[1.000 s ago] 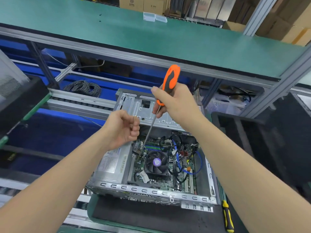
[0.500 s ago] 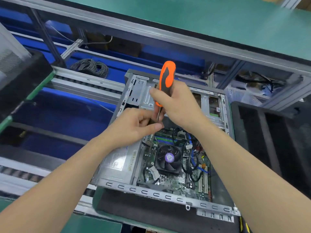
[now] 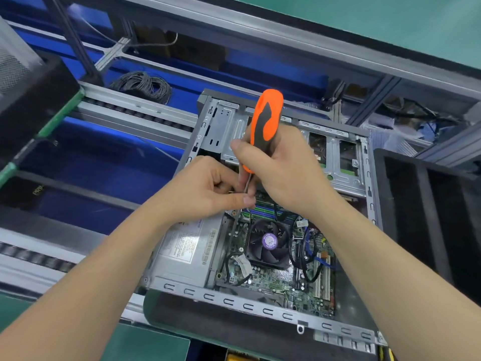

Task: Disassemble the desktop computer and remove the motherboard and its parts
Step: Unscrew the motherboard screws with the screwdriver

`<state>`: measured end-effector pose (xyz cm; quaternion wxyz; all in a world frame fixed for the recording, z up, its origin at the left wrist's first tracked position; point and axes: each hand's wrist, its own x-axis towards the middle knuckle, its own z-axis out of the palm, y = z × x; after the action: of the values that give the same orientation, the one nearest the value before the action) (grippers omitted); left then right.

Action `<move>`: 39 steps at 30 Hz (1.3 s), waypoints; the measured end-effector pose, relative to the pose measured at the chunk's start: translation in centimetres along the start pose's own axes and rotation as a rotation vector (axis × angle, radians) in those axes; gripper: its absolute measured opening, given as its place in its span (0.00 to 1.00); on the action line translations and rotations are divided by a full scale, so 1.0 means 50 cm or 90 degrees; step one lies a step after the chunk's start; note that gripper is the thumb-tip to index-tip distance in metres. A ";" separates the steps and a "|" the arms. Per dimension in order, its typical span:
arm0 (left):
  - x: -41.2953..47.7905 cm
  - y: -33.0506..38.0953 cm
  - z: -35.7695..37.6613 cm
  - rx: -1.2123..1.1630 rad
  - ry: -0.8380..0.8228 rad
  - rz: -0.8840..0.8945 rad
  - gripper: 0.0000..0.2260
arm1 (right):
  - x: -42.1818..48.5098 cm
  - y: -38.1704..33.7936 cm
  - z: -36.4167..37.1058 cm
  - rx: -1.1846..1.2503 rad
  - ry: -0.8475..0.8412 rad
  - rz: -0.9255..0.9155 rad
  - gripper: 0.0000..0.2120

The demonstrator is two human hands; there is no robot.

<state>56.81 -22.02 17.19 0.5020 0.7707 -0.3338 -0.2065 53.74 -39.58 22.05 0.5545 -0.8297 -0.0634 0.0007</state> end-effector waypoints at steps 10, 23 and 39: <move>-0.001 -0.004 -0.005 -0.003 -0.032 0.007 0.18 | -0.003 -0.001 0.003 0.012 -0.007 0.019 0.13; 0.001 -0.012 -0.005 -0.018 -0.044 0.023 0.14 | -0.009 -0.005 0.004 0.001 -0.011 0.009 0.13; 0.001 -0.006 -0.005 -0.008 -0.037 0.024 0.20 | -0.009 -0.007 0.005 0.003 -0.004 0.012 0.12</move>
<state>57.13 -21.82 17.01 0.5007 0.7548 -0.3613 -0.2215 53.25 -39.27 22.26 0.5561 -0.8291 -0.0572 0.0087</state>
